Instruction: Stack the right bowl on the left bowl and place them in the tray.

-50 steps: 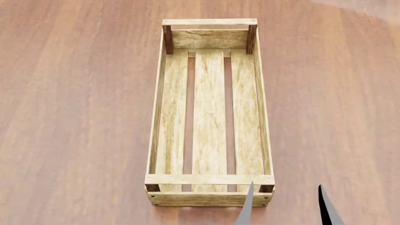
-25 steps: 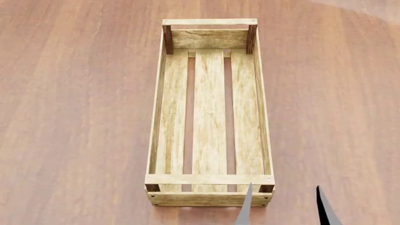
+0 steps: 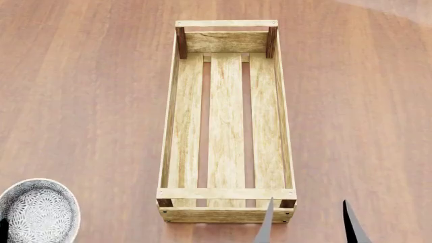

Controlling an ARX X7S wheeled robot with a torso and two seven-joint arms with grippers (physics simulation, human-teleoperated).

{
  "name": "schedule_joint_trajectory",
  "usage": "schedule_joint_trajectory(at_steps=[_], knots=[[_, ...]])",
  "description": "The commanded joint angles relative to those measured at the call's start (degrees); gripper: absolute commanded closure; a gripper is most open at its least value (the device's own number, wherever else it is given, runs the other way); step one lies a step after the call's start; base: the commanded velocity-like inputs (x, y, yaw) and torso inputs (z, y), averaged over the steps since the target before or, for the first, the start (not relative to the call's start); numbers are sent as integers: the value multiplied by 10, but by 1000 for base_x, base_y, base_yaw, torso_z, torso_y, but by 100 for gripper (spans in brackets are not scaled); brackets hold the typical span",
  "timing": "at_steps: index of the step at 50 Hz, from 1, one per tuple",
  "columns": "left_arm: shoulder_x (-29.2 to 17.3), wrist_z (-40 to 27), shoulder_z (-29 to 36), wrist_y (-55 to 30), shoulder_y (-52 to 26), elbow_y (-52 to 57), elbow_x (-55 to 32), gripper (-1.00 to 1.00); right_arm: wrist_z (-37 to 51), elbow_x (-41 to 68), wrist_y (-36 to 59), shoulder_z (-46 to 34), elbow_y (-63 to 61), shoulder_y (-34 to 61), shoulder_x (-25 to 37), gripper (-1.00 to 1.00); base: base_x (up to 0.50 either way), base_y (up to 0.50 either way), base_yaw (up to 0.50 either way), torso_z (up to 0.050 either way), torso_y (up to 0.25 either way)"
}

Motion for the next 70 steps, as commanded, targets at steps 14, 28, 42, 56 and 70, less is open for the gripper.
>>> schedule_joint_trajectory(at_steps=[14, 28, 42, 56, 70], knots=[[-81, -82, -249, -3, 17, -19, -148, 100, -11, -7, 1, 12, -1, 0, -7, -100, 0, 0, 0, 0, 0], [-106, -92, -333, 1, 38, -73, -167, 100, -10, -10, -2, 4, 7, 1, -8, -100, 0, 0, 0, 0, 0], [-91, -129, -293, -7, 0, -135, -188, 100, -9, -8, -6, 4, 13, 1, -7, -100, 0, 0, 0, 0, 0], [-80, -143, -279, -22, -8, -143, -235, 100, -7, -5, -12, 5, 20, 0, -6, -100, 0, 0, 0, 0, 0], [-58, -137, -279, -14, 11, -163, -223, 100, -5, -5, -13, 2, 22, -1, -5, -100, 0, 0, 0, 0, 1]])
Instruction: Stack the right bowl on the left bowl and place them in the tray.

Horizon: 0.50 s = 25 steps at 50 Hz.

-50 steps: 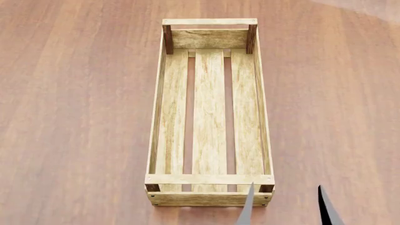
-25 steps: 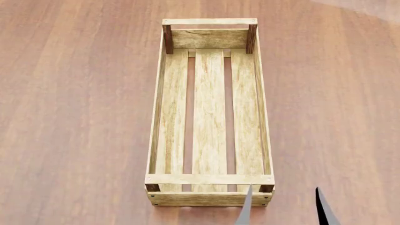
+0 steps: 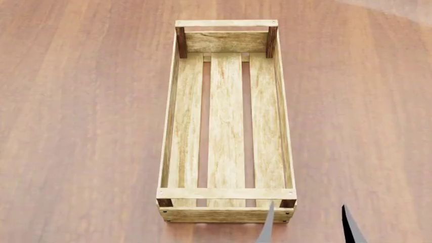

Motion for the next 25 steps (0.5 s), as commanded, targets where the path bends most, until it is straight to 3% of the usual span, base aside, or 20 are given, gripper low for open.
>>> schedule_joint_trajectory(at_steps=[1, 25], knots=[[25, 12, -11, 0, 7, -13, 21, 100, -11, -12, 1, 11, -1, -1, -10, -100, 0, 0, 0, 0, 0], [39, 18, -4, 8, 12, -24, 38, 100, -8, -10, 3, 8, 1, 2, -7, -100, 0, 0, 0, 0, 0]])
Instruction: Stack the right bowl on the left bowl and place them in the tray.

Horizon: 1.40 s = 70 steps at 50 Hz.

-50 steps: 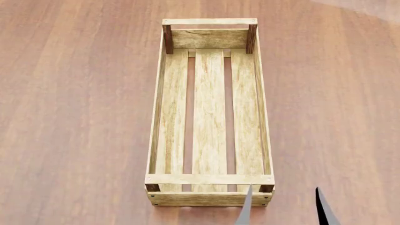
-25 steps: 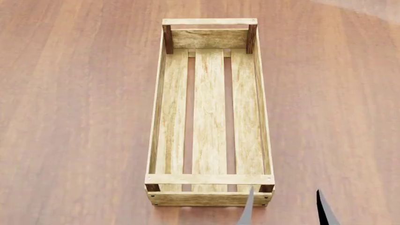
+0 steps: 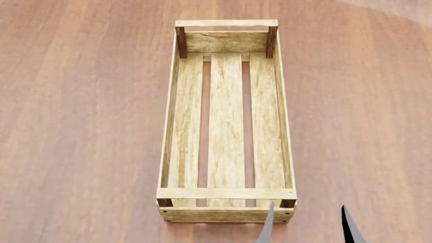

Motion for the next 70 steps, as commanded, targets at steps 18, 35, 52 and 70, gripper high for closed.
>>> schedule_joint_trajectory(at_steps=[18, 35, 52, 70], knots=[[25, -11, -29, 19, 12, -18, 46, 100, -10, -10, -2, 9, 6, 0, -9, -100, 0, 0, 0, 0, 1], [32, -8, -28, 22, 17, -34, 52, 100, -8, -9, -3, 7, 8, 1, -8, -100, 0, 0, 0, 0, 0], [33, -14, -22, 29, 12, -43, 69, 100, -8, -7, -6, 4, 13, 0, -6, -100, 0, 0, 0, 0, 1], [37, -5, -15, 40, 7, -81, 92, 100, -8, -7, -5, 0, 17, 3, -4, -100, 0, 0, 0, 0, 0]])
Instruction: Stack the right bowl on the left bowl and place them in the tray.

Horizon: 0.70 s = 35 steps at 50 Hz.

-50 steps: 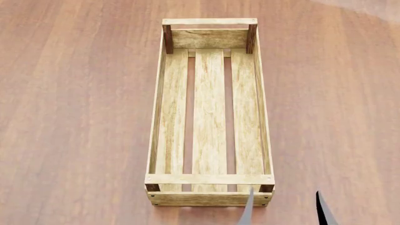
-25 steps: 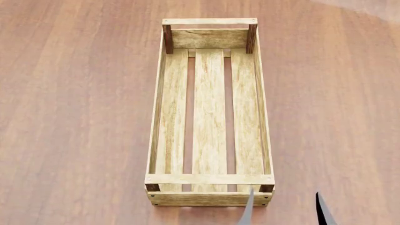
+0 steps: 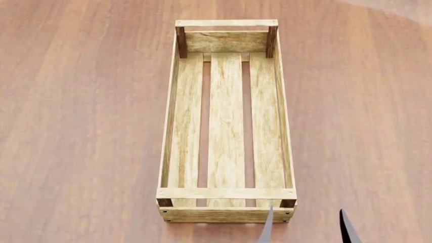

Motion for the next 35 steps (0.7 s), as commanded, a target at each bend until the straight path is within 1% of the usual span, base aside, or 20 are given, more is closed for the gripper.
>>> schedule_joint_trajectory(at_steps=[1, 35], knots=[[12, 15, -9, 2, -4, -14, 30, 100, -13, -11, 3, 10, 0, 1, -10, -100, 0, 0, 0, 0, 0], [19, 20, 1, 12, -4, -40, 52, 100, -8, -8, -2, 10, 7, 1, -7, -100, 0, 0, 0, 0, 0]])
